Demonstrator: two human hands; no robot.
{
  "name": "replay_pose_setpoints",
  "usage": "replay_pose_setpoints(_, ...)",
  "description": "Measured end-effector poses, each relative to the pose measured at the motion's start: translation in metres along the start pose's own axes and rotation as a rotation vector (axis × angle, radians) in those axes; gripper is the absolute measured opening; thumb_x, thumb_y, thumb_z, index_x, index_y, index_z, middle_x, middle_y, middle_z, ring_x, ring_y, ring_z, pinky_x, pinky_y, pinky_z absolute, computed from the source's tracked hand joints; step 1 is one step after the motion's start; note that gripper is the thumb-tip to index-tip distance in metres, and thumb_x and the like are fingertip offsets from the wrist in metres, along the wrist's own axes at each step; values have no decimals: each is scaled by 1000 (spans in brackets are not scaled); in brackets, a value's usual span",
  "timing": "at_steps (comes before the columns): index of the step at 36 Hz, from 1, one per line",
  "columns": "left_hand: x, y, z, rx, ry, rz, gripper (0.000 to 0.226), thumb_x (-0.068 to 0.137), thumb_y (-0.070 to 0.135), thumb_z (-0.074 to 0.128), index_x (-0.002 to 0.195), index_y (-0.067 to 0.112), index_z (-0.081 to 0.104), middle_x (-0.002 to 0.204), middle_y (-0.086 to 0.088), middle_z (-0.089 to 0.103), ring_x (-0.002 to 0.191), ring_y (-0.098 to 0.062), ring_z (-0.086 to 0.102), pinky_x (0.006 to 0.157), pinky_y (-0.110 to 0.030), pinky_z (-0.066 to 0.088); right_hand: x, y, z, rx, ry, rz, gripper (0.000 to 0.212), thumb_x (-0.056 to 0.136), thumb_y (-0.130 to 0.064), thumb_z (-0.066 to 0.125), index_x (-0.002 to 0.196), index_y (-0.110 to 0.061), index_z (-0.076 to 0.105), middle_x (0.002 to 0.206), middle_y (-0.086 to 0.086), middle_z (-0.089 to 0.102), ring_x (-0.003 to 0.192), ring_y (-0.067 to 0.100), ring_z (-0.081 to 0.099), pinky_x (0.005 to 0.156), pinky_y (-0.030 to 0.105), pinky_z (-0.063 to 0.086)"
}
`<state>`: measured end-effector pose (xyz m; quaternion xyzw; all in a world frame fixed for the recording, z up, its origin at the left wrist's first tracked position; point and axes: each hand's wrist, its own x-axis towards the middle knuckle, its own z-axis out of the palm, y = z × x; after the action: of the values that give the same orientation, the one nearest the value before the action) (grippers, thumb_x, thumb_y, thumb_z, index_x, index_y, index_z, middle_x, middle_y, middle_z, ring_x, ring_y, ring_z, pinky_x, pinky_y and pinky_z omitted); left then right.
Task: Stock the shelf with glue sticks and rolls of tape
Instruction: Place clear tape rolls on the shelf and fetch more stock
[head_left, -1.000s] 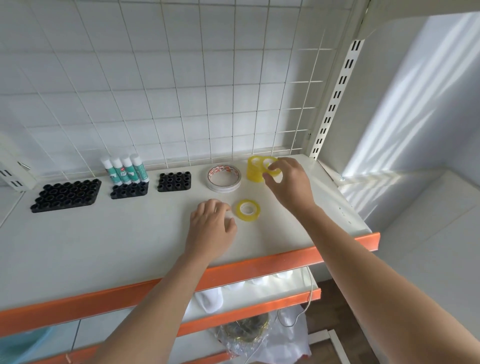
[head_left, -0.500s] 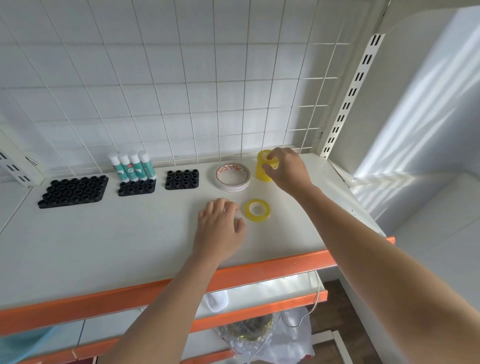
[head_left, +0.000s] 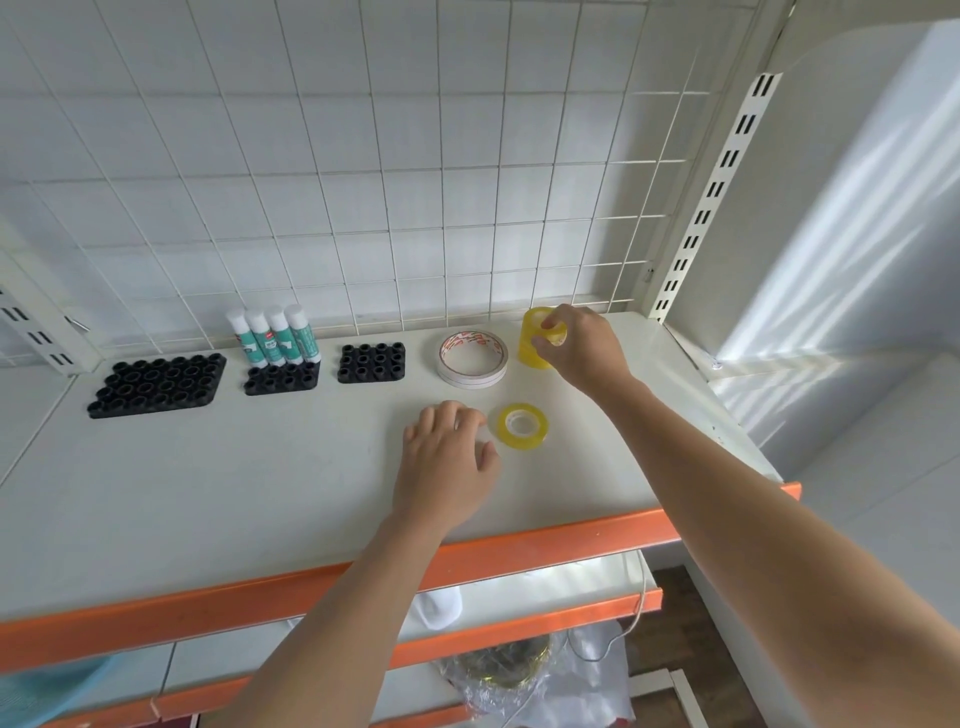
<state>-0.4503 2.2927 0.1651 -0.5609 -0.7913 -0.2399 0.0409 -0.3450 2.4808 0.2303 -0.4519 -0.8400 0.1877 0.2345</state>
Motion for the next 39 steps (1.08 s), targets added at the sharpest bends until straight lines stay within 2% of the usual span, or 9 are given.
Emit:
replay_pose_setpoints(7,0,1,-1,-12,-4,-8,34,81,36,42,102,20,62,106,2,58,100,-24,51,85,-37,38,1,-2,3,-62,3,-20,28,87,-28,65,108,-12,58,105,12,59,92,29,53,68,29,35)
replay_pose_setpoints(11,0,1,-2,-12,-15,-14,32,81,34,44,104,21,62,107,2,58,102,-24,50,85,-36,38,1,-2,5,-117,14,-44,27,88,-28,63,108,-11,55,103,12,60,95,32,54,70,33,39)
replay_pose_setpoints(17,0,1,-2,-10,-25,-15,33,81,35,44,104,21,62,108,2,57,103,-24,50,85,-36,37,-9,-2,1,-146,36,-78,37,89,-35,62,119,-14,53,127,10,51,115,32,48,87,42,45)
replay_pose_setpoints(19,0,1,-1,-15,-14,-18,33,80,35,45,104,20,63,108,1,58,102,-25,50,85,-38,37,-23,-1,0,-129,122,-130,37,88,-30,65,118,-12,55,128,11,50,114,34,49,82,43,46)
replay_pose_setpoints(22,0,0,0,-18,-5,-19,33,79,35,47,104,19,63,108,-1,59,102,-26,51,84,-39,38,-53,3,5,-112,208,-259,30,85,-23,68,110,-9,60,115,13,58,102,37,55,72,43,49)
replay_pose_setpoints(28,-1,0,-1,-15,-3,-17,31,79,34,48,101,18,64,106,-2,59,101,-27,51,83,-39,37,-98,14,20,-37,-39,-379,26,85,-34,69,101,-13,66,107,7,63,98,31,59,81,42,52)
replay_pose_setpoints(33,-1,1,-1,-11,1,-20,30,80,33,48,101,19,64,105,-2,59,101,-27,52,83,-38,37,-103,16,22,-51,-74,-346,33,76,-35,79,98,-12,69,117,11,62,109,34,56,94,36,45)
replay_pose_setpoints(36,-1,1,-2,-19,-5,-19,28,81,32,50,102,19,64,107,-2,59,102,-27,51,84,-38,37,-101,14,21,-46,-46,-317,27,77,-31,79,93,-11,69,107,7,65,103,33,57,87,33,45)
replay_pose_setpoints(39,0,1,-3,-25,-20,-18,30,82,32,49,104,19,63,108,-1,58,103,-26,50,85,-37,36,-96,13,14,-52,10,-324,26,77,-30,79,92,-11,69,108,6,65,99,31,60,77,34,48)
